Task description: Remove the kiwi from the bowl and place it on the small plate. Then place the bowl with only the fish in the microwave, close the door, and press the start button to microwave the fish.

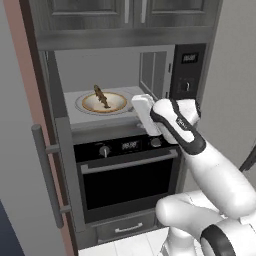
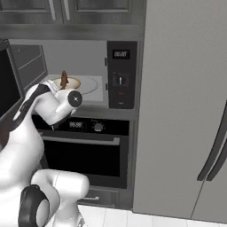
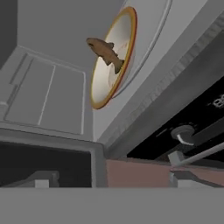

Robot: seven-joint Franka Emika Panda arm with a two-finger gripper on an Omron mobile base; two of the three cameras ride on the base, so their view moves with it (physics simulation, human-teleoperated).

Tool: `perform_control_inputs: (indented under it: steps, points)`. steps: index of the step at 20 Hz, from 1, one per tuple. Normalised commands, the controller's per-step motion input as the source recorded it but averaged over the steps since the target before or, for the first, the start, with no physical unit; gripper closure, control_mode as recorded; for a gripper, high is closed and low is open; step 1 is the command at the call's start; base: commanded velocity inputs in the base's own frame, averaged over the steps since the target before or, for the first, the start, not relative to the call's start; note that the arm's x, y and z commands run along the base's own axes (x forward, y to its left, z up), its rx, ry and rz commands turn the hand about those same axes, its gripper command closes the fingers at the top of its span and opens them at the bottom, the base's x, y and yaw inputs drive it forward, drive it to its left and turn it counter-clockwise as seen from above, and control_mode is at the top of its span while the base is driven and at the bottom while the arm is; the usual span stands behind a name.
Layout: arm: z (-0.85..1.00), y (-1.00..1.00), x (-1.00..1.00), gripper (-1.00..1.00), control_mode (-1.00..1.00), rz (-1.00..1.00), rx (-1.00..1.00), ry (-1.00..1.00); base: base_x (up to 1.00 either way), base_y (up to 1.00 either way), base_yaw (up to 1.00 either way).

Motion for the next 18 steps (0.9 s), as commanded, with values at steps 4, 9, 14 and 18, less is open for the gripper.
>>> perform_control_inputs:
  steps: [4,9,14,18]
  points:
    - [0.71,-0.13,-1.00,-1.00,-1.00,0.05,-0.25,-0.14,0.00,0.00,0.00]
    - [0.80,-0.03,-1.00,-1.00,-1.00,0.12,-0.31,-0.16,0.00,0.00,0.00]
    - [0.50,-0.01,-1.00,-1.00,-1.00,0.19,-0.37,-0.28,0.00,0.00,0.00]
    - [0.24,-0.10,-1.00,-1.00,-1.00,0.19,-0.34,-0.31,0.00,0.00,0.00]
